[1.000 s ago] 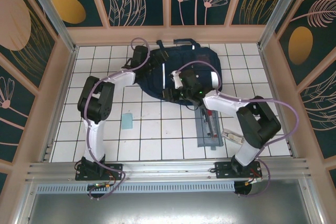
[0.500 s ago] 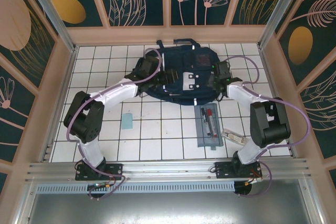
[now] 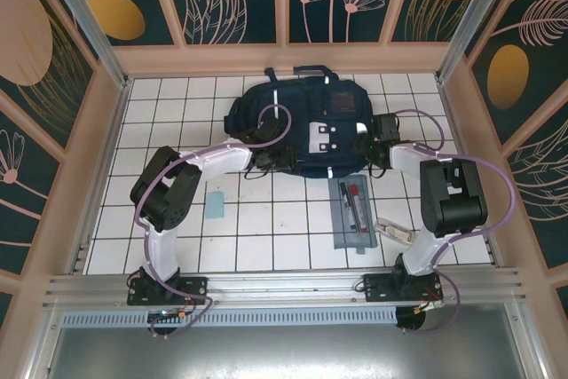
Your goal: Pack books, pencil case, and school supplies into a backpack
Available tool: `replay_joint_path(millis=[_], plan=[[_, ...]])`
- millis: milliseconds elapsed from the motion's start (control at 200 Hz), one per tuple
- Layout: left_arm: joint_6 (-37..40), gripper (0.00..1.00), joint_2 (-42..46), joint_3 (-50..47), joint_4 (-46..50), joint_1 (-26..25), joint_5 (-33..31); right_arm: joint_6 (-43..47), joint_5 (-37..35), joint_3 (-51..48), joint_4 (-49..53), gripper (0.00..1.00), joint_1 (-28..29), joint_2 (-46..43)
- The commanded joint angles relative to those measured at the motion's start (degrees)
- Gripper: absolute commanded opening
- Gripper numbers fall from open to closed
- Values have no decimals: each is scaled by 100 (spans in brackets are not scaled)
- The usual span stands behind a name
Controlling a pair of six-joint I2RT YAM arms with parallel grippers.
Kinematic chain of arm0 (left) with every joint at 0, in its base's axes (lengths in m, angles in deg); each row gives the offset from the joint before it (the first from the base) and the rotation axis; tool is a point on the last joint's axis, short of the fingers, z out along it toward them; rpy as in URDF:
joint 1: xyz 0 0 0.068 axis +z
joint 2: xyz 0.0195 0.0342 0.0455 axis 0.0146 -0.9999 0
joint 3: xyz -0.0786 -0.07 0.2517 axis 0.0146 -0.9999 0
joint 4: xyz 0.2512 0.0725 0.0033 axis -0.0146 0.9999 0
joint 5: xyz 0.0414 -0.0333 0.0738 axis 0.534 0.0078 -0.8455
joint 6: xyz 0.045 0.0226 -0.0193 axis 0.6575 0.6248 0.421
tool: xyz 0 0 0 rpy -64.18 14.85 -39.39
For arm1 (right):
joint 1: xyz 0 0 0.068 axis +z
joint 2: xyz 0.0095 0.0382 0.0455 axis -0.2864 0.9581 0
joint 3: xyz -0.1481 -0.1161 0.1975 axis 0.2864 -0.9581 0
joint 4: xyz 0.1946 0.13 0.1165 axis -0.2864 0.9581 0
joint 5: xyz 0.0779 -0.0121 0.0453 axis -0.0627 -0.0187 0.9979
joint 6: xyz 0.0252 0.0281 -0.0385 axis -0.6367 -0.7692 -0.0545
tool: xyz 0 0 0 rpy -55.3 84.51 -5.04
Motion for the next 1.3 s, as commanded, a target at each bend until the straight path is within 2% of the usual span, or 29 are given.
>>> replay_joint_path(millis=[0, 115, 240, 360, 500, 565, 756, 951, 1061, 1156, 1216, 1291], plan=[[64, 51, -111, 173, 238, -43, -138, -110, 281, -161, -57, 66, 64, 211], [88, 47, -98, 180, 323, -89, -142, -110, 245, -157, -56, 66, 73, 244], [90, 53, -8, 205, 465, -230, -150, -110, 233, -128, -59, 66, 77, 239], [137, 54, -47, 344, 617, -374, -313, -101, 188, -105, -20, 66, 104, 215], [228, 46, -249, 505, 749, -431, -443, -84, 166, -81, 30, 66, 114, 242], [275, 40, -329, 539, 794, -441, -488, -91, 149, -89, 40, 66, 119, 241], [429, 33, -583, 577, 1067, -441, -815, -118, 116, -60, 47, 66, 123, 309], [495, 21, -596, 516, 1121, -441, -1108, -154, 38, 88, 138, 64, 119, 523], [588, 14, -520, 498, 1148, -441, -1316, -146, 41, 136, 152, 58, 117, 664], [648, 4, -497, 531, 1128, -439, -1458, -137, -20, 130, 156, 51, 110, 757], [693, 0, -461, 555, 1103, -432, -1545, -129, -61, 122, 145, 43, 108, 798], [748, 0, -352, 579, 1076, -423, -1673, -111, -124, 85, 89, 24, 97, 754]])
